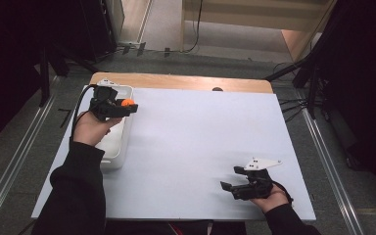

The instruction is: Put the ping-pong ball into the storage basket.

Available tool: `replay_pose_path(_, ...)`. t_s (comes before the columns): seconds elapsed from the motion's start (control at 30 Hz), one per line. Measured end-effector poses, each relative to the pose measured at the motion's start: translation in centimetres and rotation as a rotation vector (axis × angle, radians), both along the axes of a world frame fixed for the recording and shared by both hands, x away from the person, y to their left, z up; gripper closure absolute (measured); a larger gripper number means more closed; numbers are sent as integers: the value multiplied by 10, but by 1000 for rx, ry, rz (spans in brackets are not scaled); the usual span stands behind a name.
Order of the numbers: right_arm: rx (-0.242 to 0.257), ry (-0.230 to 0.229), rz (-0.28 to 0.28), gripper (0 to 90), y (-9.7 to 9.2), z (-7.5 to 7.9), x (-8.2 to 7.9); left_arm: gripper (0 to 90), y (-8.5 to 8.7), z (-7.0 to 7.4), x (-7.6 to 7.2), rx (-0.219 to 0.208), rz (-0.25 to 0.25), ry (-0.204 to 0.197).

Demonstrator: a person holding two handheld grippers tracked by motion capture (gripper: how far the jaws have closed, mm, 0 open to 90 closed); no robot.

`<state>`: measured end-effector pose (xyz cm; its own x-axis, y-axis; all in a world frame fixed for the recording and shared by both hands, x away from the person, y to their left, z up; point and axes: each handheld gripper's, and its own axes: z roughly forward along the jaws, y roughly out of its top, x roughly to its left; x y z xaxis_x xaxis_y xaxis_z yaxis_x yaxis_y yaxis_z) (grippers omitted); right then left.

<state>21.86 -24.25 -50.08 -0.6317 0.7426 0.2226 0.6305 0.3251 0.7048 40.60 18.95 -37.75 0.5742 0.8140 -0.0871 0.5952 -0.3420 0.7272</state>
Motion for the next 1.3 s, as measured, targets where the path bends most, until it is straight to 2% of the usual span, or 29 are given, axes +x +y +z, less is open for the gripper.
replay_pose_path(0.13, -1, 0, 0, 181, 0, 0, 0, 508, 4, -1, 2, 2, 33, 7)
replay_pose_path(0.37, 0, 0, 0, 181, 0, 0, 0, 507, 10, -1, 3, 12, 59, 0)
replay_pose_path(0.5, 0, 0, -1, 181, 0, 0, 0, 507, 13, -1, 4, -3, 78, -1)
replay_pose_path(0.57, 1, -1, -3, 181, 0, 0, 0, 507, 15, -1, 4, 10, 88, -5)
replay_pose_path(0.77, 2, -1, -4, 181, 0, 0, 0, 507, 22, -2, 6, 0, 115, -7)
replay_pose_path(0.97, 1, 0, -3, 181, 0, 0, 0, 507, 29, -3, 7, 20, 137, -7)
replay_pose_path(1.1, -7, -2, -4, 181, 0, 0, 0, 507, 34, -3, 8, 9, 156, -17)
replay_pose_path(1.3, -7, 0, -5, 181, 1, 0, 0, 506, 39, -6, 10, 10, 174, -7)
